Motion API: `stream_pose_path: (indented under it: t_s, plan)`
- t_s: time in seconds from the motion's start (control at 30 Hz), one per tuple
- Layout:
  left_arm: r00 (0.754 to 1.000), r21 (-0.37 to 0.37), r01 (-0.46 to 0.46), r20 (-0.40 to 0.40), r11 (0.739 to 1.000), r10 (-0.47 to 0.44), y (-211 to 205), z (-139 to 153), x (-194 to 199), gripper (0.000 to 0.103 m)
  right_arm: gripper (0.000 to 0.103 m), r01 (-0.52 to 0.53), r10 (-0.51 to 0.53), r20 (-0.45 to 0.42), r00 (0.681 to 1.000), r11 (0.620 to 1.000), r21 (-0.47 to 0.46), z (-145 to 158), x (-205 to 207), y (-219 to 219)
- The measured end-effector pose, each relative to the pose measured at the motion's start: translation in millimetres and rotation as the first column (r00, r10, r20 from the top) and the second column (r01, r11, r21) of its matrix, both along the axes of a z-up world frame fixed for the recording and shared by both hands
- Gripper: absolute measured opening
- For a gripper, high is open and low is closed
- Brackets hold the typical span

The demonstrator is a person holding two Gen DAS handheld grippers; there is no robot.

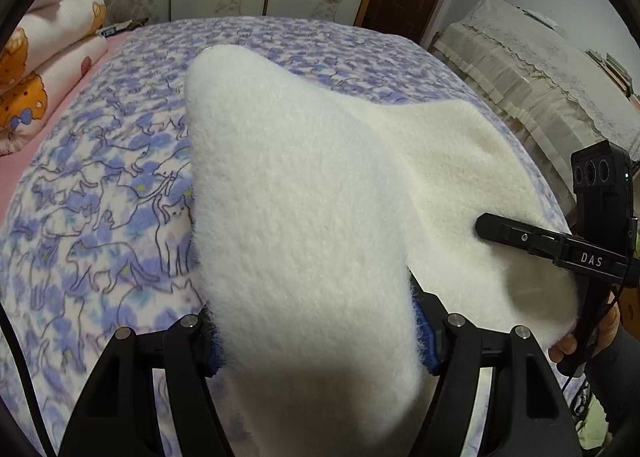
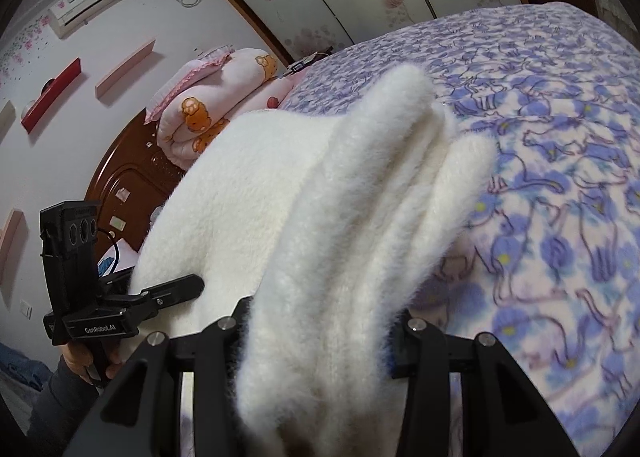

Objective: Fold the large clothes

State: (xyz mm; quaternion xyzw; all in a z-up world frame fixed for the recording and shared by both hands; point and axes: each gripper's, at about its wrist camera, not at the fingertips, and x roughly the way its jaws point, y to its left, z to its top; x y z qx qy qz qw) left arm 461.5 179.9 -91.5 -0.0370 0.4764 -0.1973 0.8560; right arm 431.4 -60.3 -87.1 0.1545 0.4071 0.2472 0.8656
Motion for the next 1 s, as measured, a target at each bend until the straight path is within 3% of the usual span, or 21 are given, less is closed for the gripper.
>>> stream_pose_path:
  t_s: [0.2,0.3,0.4,0.53,0.83,1.0]
  plan:
    - [0.993,0.018,0.011,-0.121,1.000,-0.009,7,-104,53,0.072,0.043,0.020,-0.025,-0.126,0.992,0.999,-0.042,-91,54,5]
    - [0.995,-0.056,0.021,-0.098,0.998,-0.027,20,-124,56,0.081,0.048,-0.002,-0.003,-0.098,0.995,0.999,-0.046,-108,53,3]
    - [0.996,-0.065,0.025,-0.080,0.998,-0.030,23,-129,55,0.083,0.052,-0.023,0.015,-0.100,0.995,0.996,-0.081,-106,52,5]
    - [0.999,0.032,-0.010,-0.039,0.999,0.011,17,-122,51,0.100,0.068,-0.002,-0.016,-0.132,0.991,0.991,-0.137,-100,54,5]
    - [0.999,0.186,-0.029,0.030,0.982,0.023,9,-94,23,0.100,0.072,0.056,-0.073,-0.041,0.997,0.948,-0.314,-78,28,1]
    - [0.997,0.236,-0.073,0.041,0.969,0.066,7,-88,17,0.100,0.073,0.084,-0.094,-0.005,0.996,0.909,-0.408,-73,19,6]
